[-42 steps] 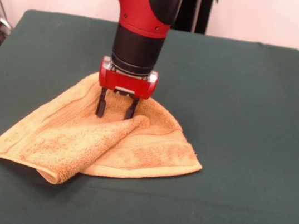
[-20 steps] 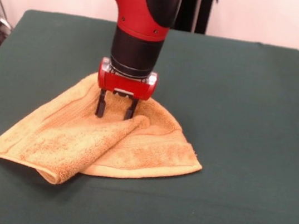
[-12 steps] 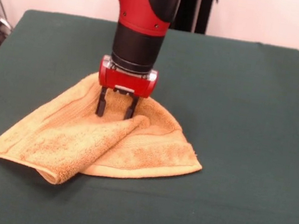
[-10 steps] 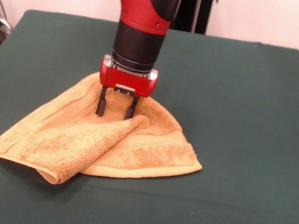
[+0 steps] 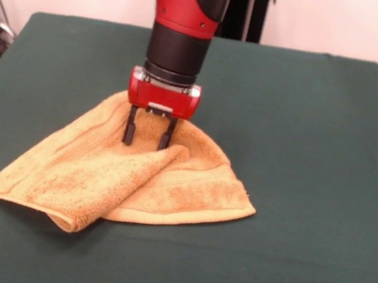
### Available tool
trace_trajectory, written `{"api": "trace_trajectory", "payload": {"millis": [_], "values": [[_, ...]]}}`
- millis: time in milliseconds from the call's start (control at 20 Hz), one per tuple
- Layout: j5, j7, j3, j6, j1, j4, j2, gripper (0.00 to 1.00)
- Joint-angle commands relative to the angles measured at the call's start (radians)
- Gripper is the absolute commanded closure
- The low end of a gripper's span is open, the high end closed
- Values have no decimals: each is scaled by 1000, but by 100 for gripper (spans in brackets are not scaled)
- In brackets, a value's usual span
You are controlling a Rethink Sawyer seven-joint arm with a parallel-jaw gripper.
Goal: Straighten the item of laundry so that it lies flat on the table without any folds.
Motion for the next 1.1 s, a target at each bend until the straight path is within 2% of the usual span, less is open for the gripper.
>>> {"api": "trace_trajectory", "payload": {"millis": [50,200,250,400,650,1100], "values": [[-18,175,79,61,63,163,131,0],[-33,194,30,4,112,209,111,0],[-24,197,3,22,139,219,94,0],[-50,134,36,137,112,241,39,0],[-36,133,30,141,122,221,75,0],[-20,141,38,154,112,219,81,0]]}}
